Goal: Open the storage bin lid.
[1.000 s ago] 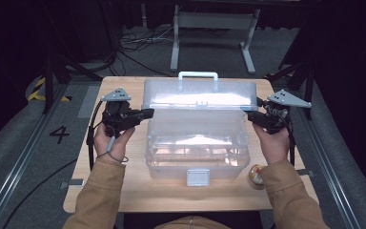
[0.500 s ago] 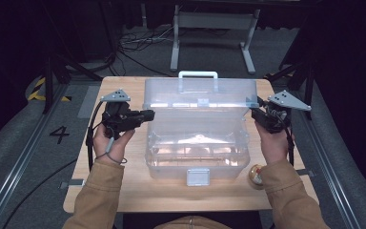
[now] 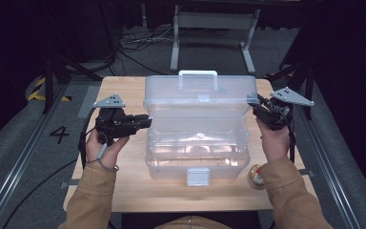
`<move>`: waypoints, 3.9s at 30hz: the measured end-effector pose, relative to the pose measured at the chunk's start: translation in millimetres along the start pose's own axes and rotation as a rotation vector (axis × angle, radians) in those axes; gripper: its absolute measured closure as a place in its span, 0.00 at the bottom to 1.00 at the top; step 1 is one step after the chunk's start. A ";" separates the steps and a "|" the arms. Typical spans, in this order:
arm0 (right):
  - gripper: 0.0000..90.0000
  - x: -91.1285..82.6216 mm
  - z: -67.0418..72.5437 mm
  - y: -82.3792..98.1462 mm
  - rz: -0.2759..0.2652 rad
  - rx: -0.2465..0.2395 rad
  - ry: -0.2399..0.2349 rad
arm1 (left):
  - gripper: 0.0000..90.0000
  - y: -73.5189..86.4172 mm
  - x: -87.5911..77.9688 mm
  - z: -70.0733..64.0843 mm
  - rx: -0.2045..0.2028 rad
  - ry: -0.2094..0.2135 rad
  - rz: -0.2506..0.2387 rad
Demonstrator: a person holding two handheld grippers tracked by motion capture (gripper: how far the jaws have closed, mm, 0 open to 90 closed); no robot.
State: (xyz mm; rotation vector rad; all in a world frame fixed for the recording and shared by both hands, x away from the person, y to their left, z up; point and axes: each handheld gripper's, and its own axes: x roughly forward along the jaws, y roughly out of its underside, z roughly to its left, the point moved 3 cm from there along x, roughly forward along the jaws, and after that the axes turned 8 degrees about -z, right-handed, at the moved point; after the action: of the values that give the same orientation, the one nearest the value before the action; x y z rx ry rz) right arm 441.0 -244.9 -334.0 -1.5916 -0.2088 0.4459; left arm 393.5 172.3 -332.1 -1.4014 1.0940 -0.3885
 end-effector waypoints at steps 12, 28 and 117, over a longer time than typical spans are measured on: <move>0.81 8.7 -8.2 -6.8 0.016 0.032 -0.036 | 0.79 10.1 -6.7 -18.7 0.064 0.045 0.090; 0.83 16.3 -13.1 -10.8 0.020 0.101 -0.037 | 0.76 32.1 2.3 -33.6 0.121 0.123 0.240; 0.92 46.3 -13.2 -20.3 -0.094 -0.005 0.119 | 0.84 96.7 75.4 -43.0 0.161 0.212 0.551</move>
State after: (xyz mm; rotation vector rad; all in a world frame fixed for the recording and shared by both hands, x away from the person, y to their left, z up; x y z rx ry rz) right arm 491.0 -237.0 -320.9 -1.6006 -0.1930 0.2771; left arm 361.0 107.7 -440.1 -0.8813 1.5309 -0.2180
